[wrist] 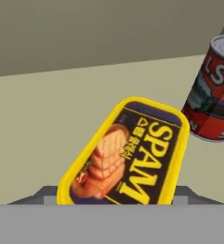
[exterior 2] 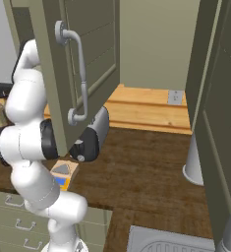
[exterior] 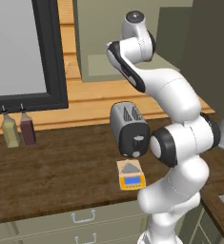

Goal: Pick the canned food and place it on the digital scale for weighing, and close the cabinet.

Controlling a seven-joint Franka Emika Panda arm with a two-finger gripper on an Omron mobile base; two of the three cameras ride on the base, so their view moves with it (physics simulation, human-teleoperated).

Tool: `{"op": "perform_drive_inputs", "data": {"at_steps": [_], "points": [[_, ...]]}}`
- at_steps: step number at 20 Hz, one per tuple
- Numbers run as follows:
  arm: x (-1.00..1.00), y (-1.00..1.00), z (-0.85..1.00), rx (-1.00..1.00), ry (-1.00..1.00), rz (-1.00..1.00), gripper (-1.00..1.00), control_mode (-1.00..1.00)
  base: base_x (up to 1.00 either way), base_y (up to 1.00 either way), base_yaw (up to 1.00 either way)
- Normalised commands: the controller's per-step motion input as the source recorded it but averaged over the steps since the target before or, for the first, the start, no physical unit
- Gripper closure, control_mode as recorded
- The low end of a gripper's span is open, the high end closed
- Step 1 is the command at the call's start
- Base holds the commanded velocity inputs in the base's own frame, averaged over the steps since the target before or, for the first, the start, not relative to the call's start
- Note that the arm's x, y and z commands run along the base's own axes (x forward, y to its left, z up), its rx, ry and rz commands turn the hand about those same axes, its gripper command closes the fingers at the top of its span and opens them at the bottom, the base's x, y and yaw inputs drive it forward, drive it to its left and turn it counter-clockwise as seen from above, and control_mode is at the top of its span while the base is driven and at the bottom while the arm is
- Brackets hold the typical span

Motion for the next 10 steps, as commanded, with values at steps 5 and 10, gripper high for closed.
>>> {"op": "perform_drive_inputs", "data": {"at_steps": [5,10], "points": [[-0.14,0.00,-0.07,0.00,-0.08,0.00,1.00,-1.00,0.00,0.00,0.00],[-0.81,0.00,-0.17,0.00,-0.32,0.04,1.00,-1.00,0.00,0.00,0.00]]}}
